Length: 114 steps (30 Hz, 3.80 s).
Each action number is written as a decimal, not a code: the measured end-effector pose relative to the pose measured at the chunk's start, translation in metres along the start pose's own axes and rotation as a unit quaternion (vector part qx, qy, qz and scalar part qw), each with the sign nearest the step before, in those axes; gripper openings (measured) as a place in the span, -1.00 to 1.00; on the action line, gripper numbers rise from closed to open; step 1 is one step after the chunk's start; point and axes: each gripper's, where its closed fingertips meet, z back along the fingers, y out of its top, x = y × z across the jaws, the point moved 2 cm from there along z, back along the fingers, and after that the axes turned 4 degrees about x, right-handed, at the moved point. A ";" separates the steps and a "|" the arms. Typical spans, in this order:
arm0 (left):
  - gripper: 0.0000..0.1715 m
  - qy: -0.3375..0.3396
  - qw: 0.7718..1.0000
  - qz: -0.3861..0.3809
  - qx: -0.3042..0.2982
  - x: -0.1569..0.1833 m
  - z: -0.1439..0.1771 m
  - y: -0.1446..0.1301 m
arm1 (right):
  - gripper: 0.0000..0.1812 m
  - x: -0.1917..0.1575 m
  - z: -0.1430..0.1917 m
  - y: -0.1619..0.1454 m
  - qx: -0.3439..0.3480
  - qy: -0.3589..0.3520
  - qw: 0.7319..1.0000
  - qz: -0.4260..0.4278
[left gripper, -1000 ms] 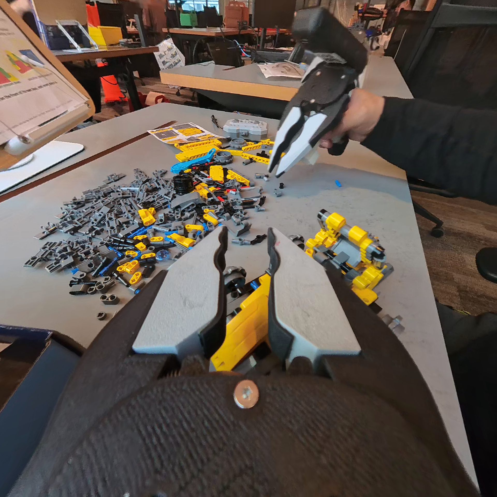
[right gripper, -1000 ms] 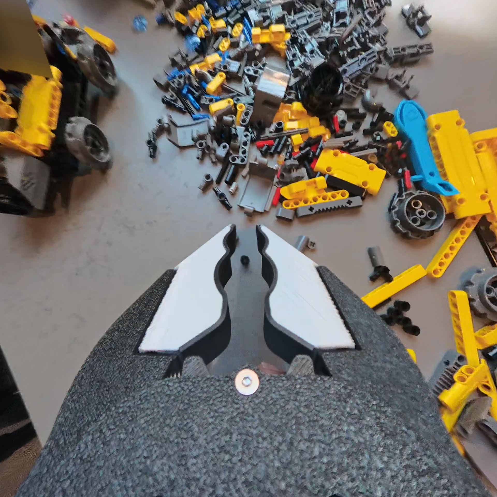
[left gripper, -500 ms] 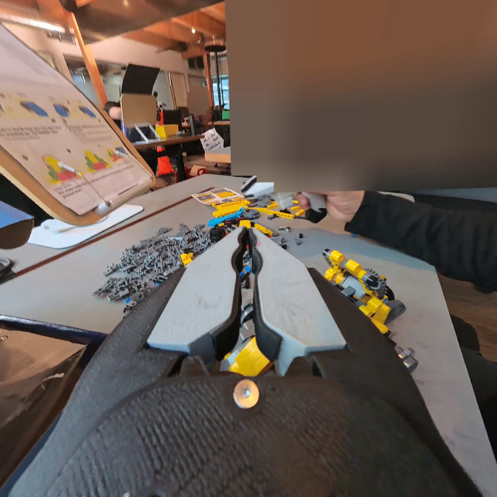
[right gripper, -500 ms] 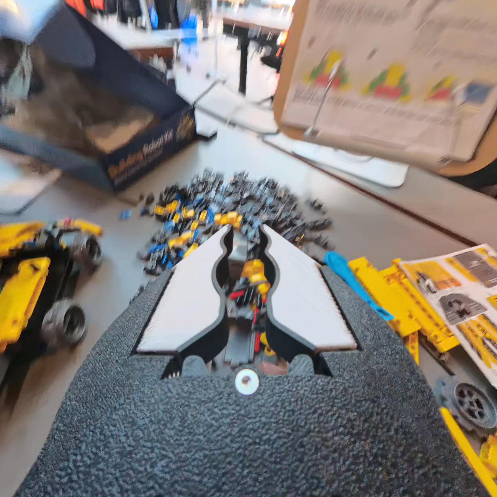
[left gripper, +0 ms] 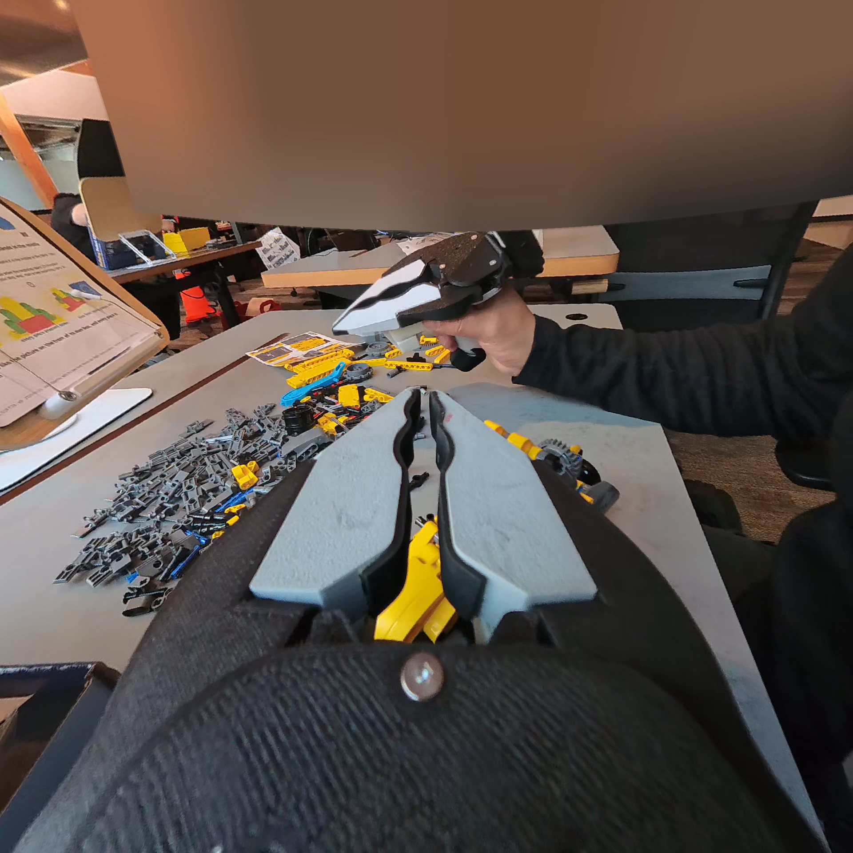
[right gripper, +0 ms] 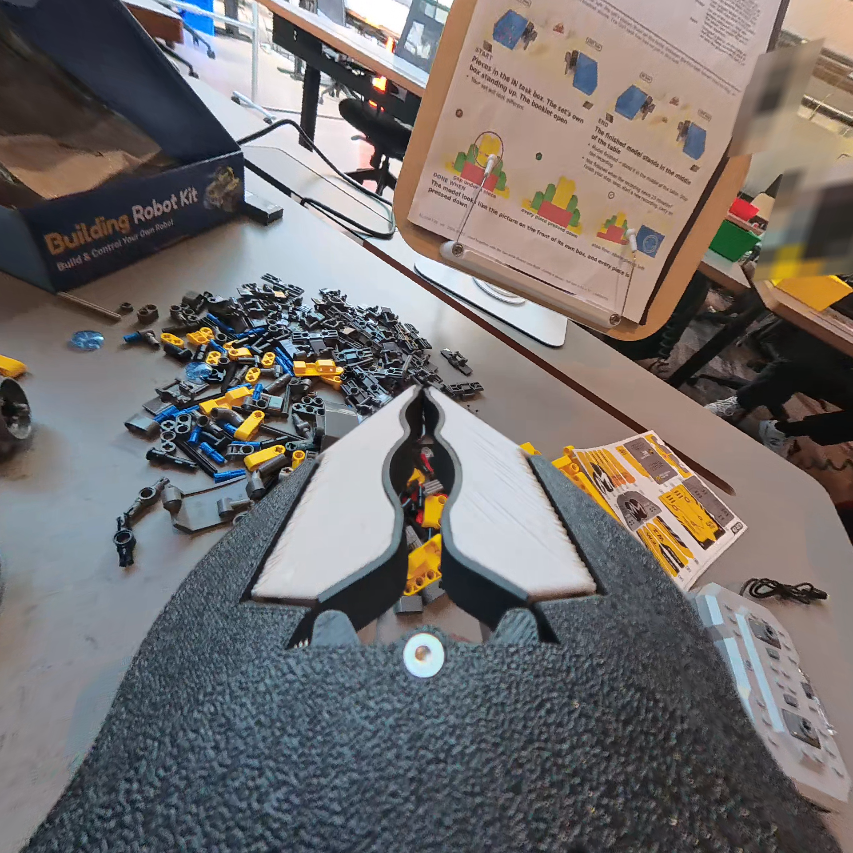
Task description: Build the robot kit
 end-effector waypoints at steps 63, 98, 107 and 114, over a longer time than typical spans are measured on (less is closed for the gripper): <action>-0.93 -0.034 0.998 -0.023 -0.054 0.014 -0.011 -0.015 | -0.94 -0.163 -0.106 -0.019 -0.250 0.438 0.848 0.166; -0.88 0.045 0.998 -0.044 -0.024 -0.001 0.000 0.015 | -0.94 -0.110 0.009 0.046 -0.170 0.264 0.946 -0.076; -0.80 0.051 0.998 -0.007 -0.044 -0.007 -0.002 0.008 | -0.94 -0.110 0.022 0.063 -0.120 0.268 0.948 -0.125; -0.79 0.056 0.997 -0.004 -0.061 -0.010 -0.004 0.001 | -0.94 -0.116 0.018 0.057 -0.118 0.280 0.943 -0.138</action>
